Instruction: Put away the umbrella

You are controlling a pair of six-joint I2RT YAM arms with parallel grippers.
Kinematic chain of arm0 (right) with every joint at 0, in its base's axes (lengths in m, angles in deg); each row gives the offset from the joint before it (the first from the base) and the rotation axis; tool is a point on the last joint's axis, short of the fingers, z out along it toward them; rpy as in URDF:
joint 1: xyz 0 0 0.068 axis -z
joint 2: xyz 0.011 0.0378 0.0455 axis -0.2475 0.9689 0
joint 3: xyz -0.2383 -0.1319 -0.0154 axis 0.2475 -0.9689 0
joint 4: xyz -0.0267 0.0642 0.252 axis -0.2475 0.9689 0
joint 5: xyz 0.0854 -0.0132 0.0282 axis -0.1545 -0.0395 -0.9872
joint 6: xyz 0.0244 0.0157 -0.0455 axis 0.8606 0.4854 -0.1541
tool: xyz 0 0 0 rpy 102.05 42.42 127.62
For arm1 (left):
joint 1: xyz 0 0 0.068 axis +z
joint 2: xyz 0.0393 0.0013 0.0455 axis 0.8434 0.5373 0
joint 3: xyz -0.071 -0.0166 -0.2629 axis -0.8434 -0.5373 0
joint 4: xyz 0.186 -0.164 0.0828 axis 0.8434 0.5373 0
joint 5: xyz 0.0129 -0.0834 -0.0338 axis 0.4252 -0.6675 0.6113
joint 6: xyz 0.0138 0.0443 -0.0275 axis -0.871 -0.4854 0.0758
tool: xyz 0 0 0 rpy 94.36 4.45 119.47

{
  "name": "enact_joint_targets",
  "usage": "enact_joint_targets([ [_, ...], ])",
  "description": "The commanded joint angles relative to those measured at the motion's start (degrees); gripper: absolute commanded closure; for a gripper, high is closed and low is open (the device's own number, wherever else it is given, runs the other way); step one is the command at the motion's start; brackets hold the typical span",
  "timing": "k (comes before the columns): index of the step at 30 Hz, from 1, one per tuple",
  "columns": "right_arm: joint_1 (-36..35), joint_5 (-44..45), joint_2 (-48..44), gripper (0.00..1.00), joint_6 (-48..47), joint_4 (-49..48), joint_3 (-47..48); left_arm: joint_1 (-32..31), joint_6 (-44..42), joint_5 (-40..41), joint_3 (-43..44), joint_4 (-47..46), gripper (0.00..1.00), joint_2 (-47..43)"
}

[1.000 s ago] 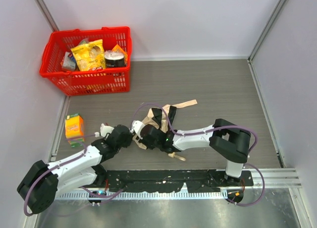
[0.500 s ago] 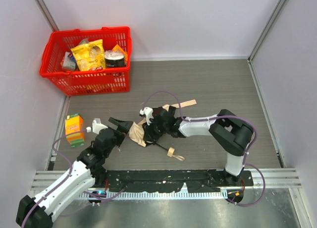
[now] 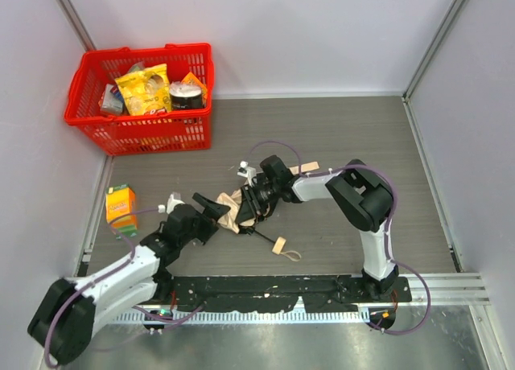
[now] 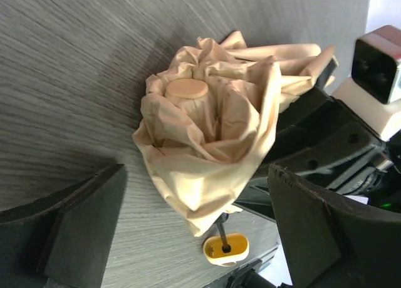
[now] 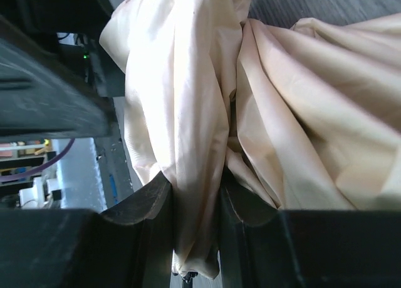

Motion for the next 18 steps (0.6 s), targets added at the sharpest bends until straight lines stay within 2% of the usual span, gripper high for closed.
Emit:
enact_joint_targets([
  [1, 1.4, 4.8, 7.4, 0.99, 0.6, 13.3, -3.1, 0.4, 0.5, -4.2, 2.8, -12.9, 0.0, 10.4],
  [4, 2.5, 3.6, 8.9, 0.99, -0.3, 14.7, -1.6, 0.3, 0.4, -3.7, 3.1, -14.9, 0.0, 14.3],
  [10, 3.8, -2.5, 10.8, 0.99, -0.7, 14.6, 1.0, 0.4, -1.0, 1.9, 3.7, -11.6, 0.01, 17.4],
  [18, 4.7, -5.8, 9.6, 0.99, 0.5, 12.3, 2.6, 0.3, -0.1, 3.7, 3.0, -5.0, 0.12, 19.9],
])
